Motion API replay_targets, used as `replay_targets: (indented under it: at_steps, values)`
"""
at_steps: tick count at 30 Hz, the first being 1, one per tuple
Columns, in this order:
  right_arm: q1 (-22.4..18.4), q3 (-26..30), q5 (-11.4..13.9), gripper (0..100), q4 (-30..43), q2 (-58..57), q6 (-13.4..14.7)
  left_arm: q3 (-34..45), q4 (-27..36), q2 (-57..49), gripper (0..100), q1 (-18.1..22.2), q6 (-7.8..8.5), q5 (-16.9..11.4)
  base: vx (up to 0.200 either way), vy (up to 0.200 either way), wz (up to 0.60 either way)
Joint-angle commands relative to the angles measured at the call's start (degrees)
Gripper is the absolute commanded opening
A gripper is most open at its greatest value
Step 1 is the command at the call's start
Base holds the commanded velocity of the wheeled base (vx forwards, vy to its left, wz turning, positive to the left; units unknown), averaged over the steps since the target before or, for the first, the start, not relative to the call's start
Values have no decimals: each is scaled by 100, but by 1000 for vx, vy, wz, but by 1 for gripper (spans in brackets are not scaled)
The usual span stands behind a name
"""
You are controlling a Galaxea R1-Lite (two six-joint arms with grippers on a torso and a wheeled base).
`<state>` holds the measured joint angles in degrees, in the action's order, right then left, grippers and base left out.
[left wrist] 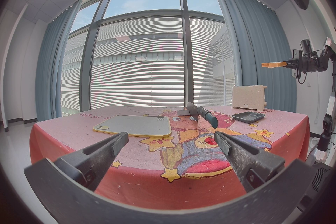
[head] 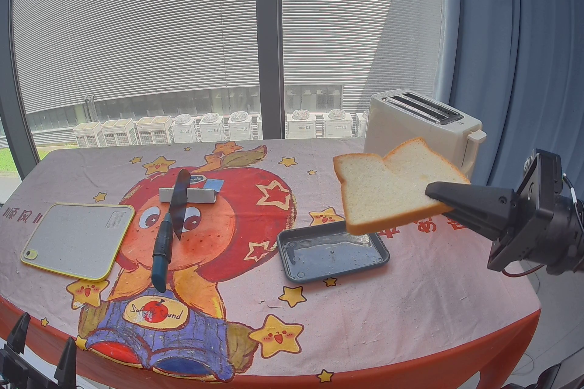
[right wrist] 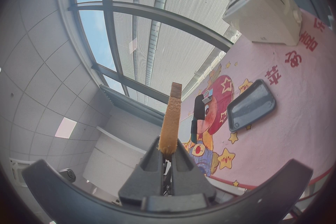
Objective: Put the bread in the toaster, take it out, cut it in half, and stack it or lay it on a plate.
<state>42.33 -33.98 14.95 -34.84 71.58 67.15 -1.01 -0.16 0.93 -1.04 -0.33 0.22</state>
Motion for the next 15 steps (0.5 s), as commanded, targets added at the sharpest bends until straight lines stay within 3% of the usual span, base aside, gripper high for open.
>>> replay_targets:
  at_steps: [1,12,15]
  values:
    - [4,-13,-123,0,4,22,-158,101,-2,-93,100,-2,-2,4,0,0,0]
    - [4,31,-484,0,4,5,-905,101,-2,-93,100,-2,-11,48,0,0,0]
    - [13,49,-712,0,4,-13,-1327,101,-2,-93,100,-2,-11,48,0,0,0]
